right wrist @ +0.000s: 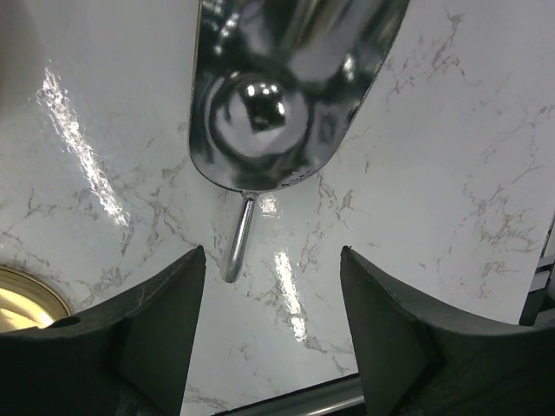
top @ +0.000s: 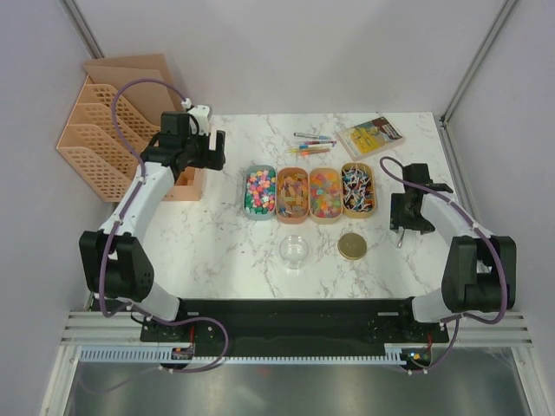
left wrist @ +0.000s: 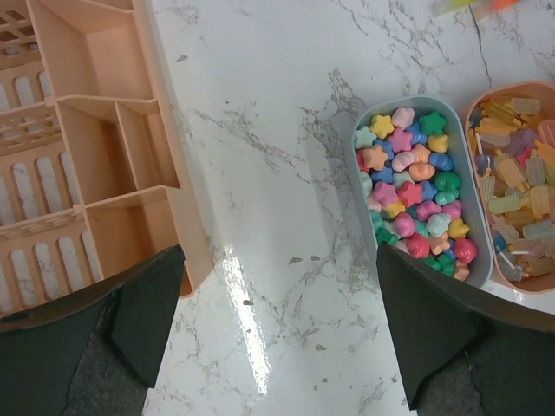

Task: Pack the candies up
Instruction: Pick up the spatula from the center of the board.

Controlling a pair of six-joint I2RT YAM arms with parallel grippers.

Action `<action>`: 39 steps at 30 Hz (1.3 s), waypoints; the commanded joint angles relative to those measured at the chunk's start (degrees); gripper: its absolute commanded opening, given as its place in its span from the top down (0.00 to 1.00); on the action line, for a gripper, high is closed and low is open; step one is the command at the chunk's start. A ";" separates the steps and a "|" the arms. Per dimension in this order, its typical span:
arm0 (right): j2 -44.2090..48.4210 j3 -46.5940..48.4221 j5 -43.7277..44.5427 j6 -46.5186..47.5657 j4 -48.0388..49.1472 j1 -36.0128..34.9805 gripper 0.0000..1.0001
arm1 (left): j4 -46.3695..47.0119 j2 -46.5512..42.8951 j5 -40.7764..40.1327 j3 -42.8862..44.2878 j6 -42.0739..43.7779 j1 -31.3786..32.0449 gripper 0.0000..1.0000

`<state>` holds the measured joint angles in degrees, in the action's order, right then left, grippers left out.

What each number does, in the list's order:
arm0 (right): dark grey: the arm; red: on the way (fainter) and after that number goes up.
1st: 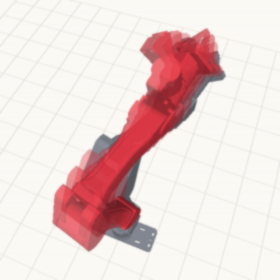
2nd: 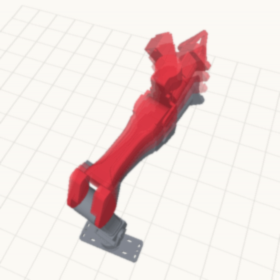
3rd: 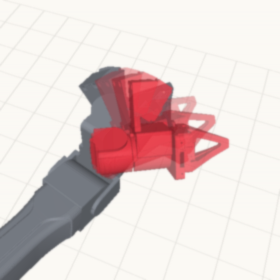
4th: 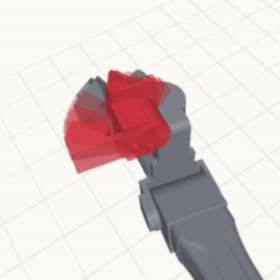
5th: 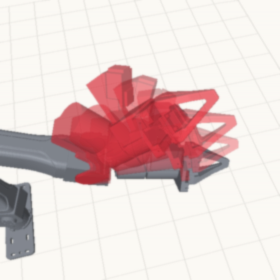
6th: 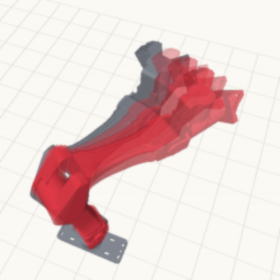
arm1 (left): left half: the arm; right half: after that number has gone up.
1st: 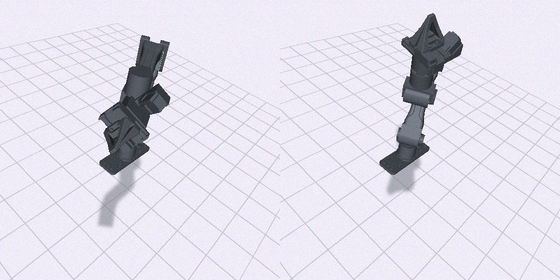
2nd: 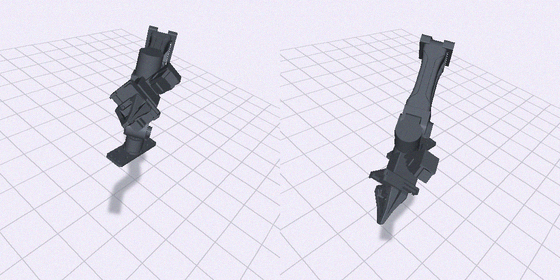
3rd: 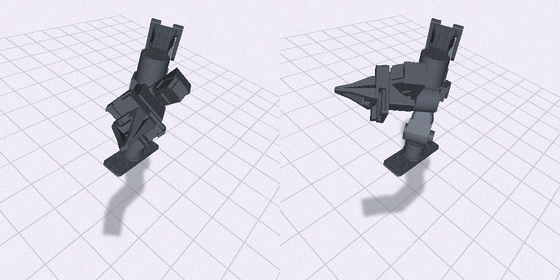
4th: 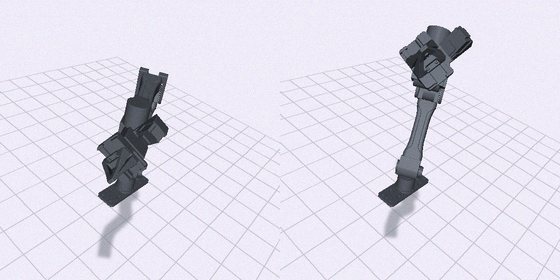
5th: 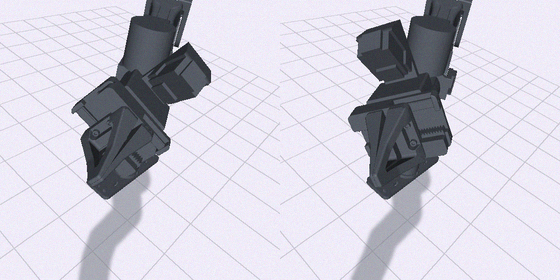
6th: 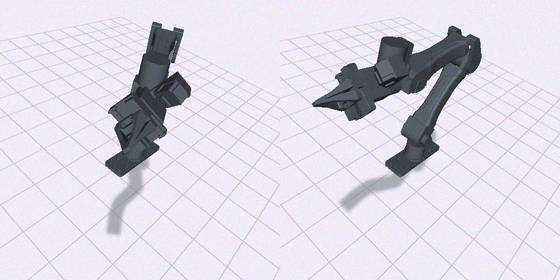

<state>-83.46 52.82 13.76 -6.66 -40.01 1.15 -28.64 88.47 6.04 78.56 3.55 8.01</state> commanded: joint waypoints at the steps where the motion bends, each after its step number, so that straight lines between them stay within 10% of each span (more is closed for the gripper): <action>1: -2.14 1.06 -0.48 -0.38 -0.95 0.17 0.30 | 0.61 1.79 -0.94 3.35 0.93 0.25 0.01; 20: -8.21 1.94 -5.50 0.06 -0.33 0.26 0.63 | 0.87 5.75 -1.91 6.78 1.72 0.25 0.01; 28: -4.53 2.11 -4.80 1.99 -1.03 0.17 0.92 | 1.05 4.96 -1.12 7.04 1.72 0.25 0.01; 39: 4.44 11.68 -12.44 31.93 -9.82 -9.39 1.00 | -3.42 1.44 19.07 8.53 1.37 5.33 0.08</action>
<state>-81.49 60.90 4.38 12.05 -46.48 -5.30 -29.74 93.03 14.63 83.37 3.68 9.89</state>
